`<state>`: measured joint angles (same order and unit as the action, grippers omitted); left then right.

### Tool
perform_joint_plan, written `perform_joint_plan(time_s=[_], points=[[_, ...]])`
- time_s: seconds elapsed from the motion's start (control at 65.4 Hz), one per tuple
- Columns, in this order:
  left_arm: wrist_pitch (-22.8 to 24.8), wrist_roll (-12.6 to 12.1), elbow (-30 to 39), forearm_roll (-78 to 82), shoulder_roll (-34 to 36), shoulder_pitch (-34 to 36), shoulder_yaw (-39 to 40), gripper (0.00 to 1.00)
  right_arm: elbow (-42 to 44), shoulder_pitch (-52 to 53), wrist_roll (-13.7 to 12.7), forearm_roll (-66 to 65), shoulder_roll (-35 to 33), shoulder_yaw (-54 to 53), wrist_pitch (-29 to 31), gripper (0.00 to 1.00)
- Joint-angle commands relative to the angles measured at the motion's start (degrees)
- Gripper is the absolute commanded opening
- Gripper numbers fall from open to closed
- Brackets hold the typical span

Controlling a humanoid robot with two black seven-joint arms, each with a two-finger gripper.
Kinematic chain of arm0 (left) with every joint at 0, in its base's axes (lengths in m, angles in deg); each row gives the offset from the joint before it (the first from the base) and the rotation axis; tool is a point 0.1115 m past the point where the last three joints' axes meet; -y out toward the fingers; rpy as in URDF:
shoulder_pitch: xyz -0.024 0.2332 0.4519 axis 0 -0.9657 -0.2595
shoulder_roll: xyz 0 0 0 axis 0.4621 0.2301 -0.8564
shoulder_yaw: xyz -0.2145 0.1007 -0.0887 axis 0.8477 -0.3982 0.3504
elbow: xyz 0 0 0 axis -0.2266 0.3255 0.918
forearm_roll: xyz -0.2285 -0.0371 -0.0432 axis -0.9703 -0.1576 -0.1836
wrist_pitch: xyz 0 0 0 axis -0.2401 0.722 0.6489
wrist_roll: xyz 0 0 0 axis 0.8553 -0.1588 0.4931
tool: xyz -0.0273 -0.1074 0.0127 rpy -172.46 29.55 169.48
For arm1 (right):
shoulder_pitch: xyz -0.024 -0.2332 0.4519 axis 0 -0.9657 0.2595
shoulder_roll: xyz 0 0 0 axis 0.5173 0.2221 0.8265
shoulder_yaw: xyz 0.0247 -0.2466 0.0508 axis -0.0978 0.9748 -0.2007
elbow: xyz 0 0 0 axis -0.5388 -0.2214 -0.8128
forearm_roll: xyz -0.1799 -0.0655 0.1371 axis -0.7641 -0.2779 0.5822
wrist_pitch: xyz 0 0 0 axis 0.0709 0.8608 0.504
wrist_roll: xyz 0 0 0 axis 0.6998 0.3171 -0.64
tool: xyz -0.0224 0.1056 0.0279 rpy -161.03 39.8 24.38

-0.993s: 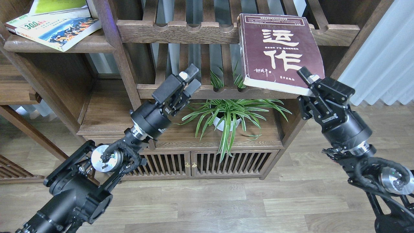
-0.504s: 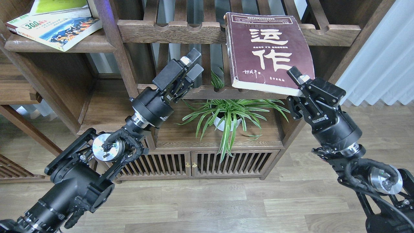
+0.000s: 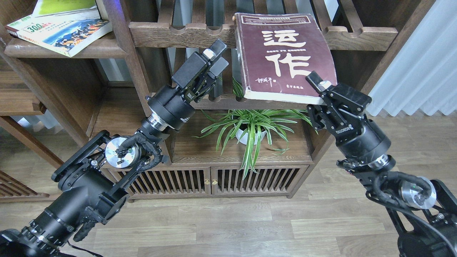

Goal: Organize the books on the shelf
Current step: 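Bring the left gripper up to the maroon book's edge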

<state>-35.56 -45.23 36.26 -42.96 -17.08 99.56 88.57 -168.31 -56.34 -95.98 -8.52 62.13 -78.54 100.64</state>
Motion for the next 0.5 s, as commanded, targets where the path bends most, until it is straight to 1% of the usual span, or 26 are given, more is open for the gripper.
perform_joint_plan(time_s=[0.0, 0.138, 0.321, 0.382, 0.489], points=[[0.00, -0.06, -0.01, 0.11, 0.00, 0.00, 0.00, 0.96, -0.30, 1.53, 0.00, -0.05, 0.21, 1.23, 0.00, 0.05], [0.00, -0.06, -0.71, 0.02, 0.00, 0.18, 0.00, 0.97, -0.66, 2.59, 0.00, -0.05, 0.39, 2.20, 0.00, 0.05], [0.00, -0.24, -2.55, 0.20, 0.00, 2.64, -0.18, 0.98, -0.74, 3.55, 0.00, -0.32, 0.39, 5.45, 1.23, 0.05], [0.00, -0.32, -2.73, 0.28, 0.00, 3.26, -0.26, 1.00, -0.74, 3.55, 0.00, -0.93, 0.39, 6.33, 1.32, 0.05], [0.00, -0.32, -2.91, 0.28, 0.00, 4.13, -0.44, 1.00, -0.83, 3.64, 0.00, -2.51, 1.53, 6.95, 2.02, 0.05]])
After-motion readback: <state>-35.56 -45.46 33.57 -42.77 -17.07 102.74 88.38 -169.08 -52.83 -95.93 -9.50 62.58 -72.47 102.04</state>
